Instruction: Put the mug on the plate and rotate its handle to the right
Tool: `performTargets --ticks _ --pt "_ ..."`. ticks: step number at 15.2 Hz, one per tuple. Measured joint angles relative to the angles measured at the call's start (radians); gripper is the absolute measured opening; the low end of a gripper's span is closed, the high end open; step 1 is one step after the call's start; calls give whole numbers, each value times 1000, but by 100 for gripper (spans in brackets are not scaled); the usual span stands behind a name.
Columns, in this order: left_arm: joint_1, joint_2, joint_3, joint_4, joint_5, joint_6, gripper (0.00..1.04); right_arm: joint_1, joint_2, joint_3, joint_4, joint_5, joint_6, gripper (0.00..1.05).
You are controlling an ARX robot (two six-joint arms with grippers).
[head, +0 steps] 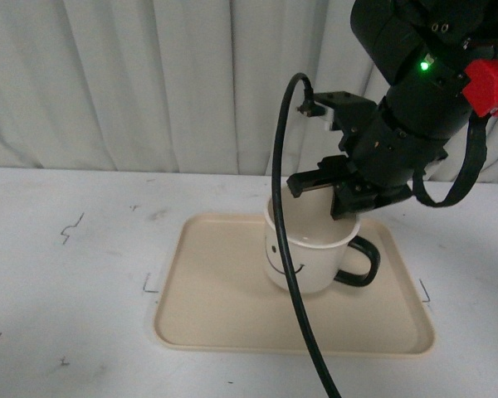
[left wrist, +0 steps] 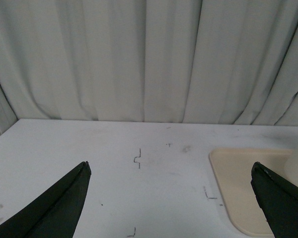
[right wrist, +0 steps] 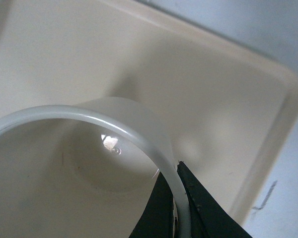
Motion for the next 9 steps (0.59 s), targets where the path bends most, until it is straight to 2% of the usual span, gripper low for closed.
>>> performTargets --ticks 3,4,5,7,9 --pt "0 0 0 0 0 0 98 -5 13 53 -66 -36 -269 3" --pt "0 0 0 0 0 0 98 4 45 90 -109 -102 -548 3" --pt "0 0 0 0 0 0 98 16 97 164 -175 -150 -723 3" --pt "0 0 0 0 0 0 98 14 199 296 -283 -197 -855 3" --pt "0 0 0 0 0 0 98 14 261 355 -328 -200 -871 3"
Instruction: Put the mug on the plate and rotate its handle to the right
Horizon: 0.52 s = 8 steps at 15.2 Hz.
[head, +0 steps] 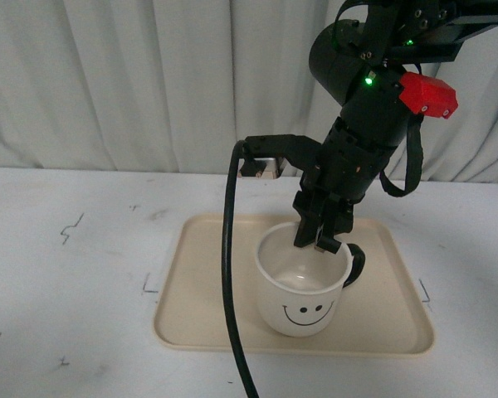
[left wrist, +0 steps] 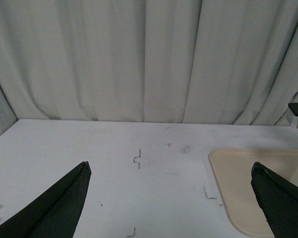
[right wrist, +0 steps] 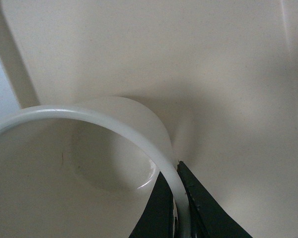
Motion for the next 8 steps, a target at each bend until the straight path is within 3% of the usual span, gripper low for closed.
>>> performTargets --ticks 5,8 --pt "0 0 0 0 0 0 98 1 34 48 -37 23 -4 3" --pt "0 0 0 0 0 0 98 1 45 68 -46 33 -10 13"
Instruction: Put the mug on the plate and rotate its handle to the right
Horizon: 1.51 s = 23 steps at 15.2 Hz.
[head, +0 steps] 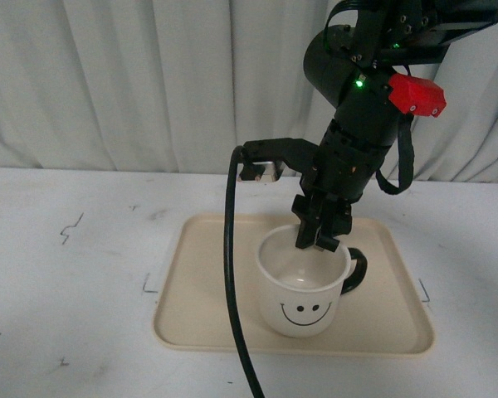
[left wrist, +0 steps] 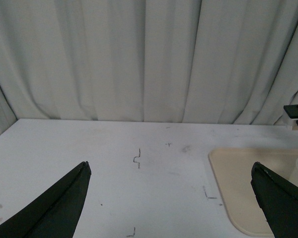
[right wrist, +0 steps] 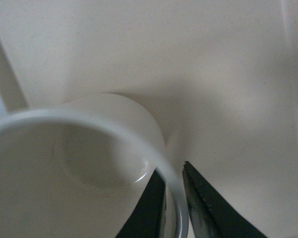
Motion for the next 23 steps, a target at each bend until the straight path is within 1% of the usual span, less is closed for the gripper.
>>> performTargets --ticks 2,3,5,6,7,8,9,10,11,12,13,14,15,17,18,21,23 --pt "0 0 0 0 0 0 98 0 3 10 -8 -2 0 20" --pt "0 0 0 0 0 0 98 0 4 19 -18 -14 1 29" --pt "0 0 0 0 0 0 98 0 2 46 -50 -56 3 44" --pt "0 0 0 0 0 0 98 -2 -18 56 -61 -124 21 58" --pt "0 0 0 0 0 0 98 -17 -105 45 17 -262 71 80" --pt "0 0 0 0 0 0 98 -32 -201 -13 150 -342 125 91" --pt "0 0 0 0 0 0 98 -47 -317 -77 258 -400 205 100" --pt "0 0 0 0 0 0 98 -45 -395 -130 454 -341 291 95" --pt "0 0 0 2 2 0 98 -34 -520 -360 867 -15 452 82" --pt "0 0 0 0 0 0 98 -35 -616 -620 1176 231 642 69" --pt "0 0 0 0 0 0 98 -56 -663 -811 1391 375 753 58" --pt "0 0 0 0 0 0 98 -97 -710 -1000 1577 442 838 46" --pt "0 0 0 0 0 0 98 -134 -776 -1151 1709 441 882 33" --pt "0 0 0 0 0 0 98 -154 -835 -1233 1774 436 903 24" --pt "0 0 0 0 0 0 98 -171 -991 -1451 1856 373 926 2" --pt "0 0 0 0 0 0 98 -222 -1079 -1604 1863 351 928 2" --pt "0 0 0 0 0 0 98 -233 -1161 -1661 1871 334 930 2"
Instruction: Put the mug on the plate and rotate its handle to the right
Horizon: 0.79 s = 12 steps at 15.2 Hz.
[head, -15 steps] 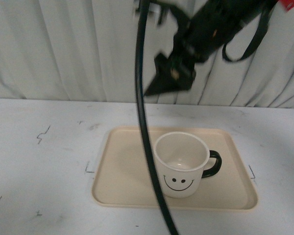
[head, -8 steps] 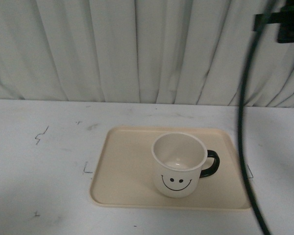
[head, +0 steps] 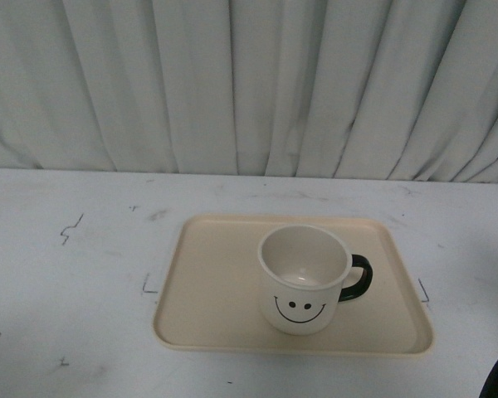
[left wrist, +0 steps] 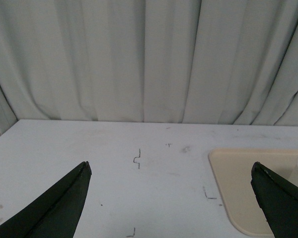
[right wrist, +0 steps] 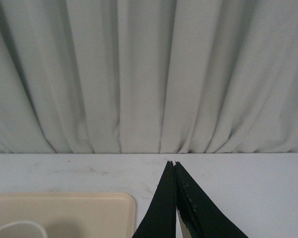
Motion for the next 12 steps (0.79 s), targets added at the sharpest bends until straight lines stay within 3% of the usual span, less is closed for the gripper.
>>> performTargets --ticks 8,9,12 --pt "0 0 0 0 0 0 98 -103 -308 -198 -126 -104 0 2" --pt "0 0 0 0 0 0 98 -102 -307 -234 -51 -106 0 2" --pt "0 0 0 0 -1 0 98 -102 -438 -278 -182 -109 1 2"
